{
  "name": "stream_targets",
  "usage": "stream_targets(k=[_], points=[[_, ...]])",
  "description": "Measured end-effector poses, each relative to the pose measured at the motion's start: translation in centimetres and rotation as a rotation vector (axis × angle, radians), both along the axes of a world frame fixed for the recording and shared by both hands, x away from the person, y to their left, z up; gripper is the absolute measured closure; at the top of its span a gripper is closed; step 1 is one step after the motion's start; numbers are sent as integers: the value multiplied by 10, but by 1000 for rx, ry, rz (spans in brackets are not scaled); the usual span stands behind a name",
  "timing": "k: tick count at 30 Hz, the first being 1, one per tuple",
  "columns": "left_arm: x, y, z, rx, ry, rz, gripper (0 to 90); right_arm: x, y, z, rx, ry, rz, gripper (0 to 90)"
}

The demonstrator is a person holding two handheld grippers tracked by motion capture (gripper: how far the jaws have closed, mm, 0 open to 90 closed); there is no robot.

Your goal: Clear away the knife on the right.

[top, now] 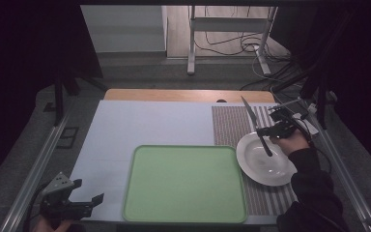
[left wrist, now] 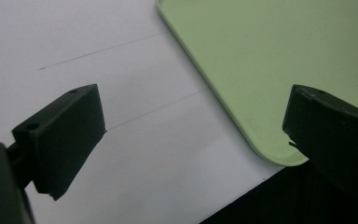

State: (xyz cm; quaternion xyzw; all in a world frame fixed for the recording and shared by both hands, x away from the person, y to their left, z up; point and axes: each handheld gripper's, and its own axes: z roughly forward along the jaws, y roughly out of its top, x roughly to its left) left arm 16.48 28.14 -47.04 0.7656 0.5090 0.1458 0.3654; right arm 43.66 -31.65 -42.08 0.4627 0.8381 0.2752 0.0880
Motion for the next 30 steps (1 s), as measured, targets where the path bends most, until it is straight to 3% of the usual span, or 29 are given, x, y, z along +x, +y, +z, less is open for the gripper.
stream_targets(k=[30], points=[[0, 0, 0, 2, 1, -1, 55, -70, 87, -19, 25, 84, 268, 812]])
